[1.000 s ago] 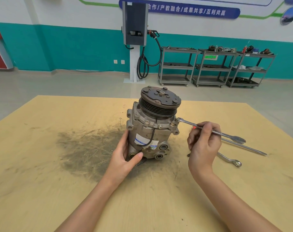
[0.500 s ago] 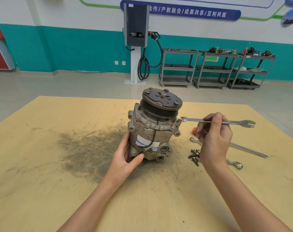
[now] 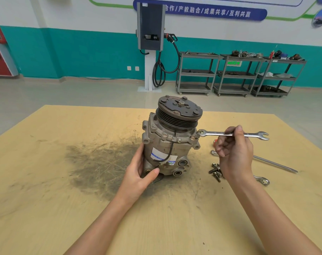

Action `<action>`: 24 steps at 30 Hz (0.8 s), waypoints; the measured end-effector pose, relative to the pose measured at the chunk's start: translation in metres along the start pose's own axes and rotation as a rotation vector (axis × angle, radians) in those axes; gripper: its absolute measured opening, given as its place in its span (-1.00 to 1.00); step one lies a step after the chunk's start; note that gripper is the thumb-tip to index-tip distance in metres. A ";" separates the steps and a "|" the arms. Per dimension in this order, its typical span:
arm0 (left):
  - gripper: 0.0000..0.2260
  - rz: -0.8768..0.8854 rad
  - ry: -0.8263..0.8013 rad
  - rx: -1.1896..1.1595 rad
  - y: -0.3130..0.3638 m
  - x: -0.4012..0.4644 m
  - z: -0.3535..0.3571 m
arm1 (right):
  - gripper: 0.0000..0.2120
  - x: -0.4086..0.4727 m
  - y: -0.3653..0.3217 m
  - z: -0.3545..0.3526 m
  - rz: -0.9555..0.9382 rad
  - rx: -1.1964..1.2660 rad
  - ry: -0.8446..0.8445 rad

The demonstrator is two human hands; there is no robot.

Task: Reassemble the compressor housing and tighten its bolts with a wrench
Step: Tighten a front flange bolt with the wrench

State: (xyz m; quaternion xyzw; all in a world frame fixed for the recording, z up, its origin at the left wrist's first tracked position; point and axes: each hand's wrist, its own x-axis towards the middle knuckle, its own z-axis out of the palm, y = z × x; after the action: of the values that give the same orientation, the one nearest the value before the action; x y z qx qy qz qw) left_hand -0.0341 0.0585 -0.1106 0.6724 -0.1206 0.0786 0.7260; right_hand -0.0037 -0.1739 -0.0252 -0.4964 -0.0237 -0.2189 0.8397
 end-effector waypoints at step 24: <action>-0.30 -0.012 0.012 0.000 0.000 0.001 -0.001 | -0.64 0.031 0.009 0.001 0.302 0.184 -0.099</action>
State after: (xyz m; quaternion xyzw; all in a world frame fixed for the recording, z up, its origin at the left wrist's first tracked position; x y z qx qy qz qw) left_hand -0.0327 0.0596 -0.1106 0.6725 -0.1123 0.0783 0.7274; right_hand 0.0278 -0.1795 -0.0244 -0.4256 -0.0100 -0.0623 0.9027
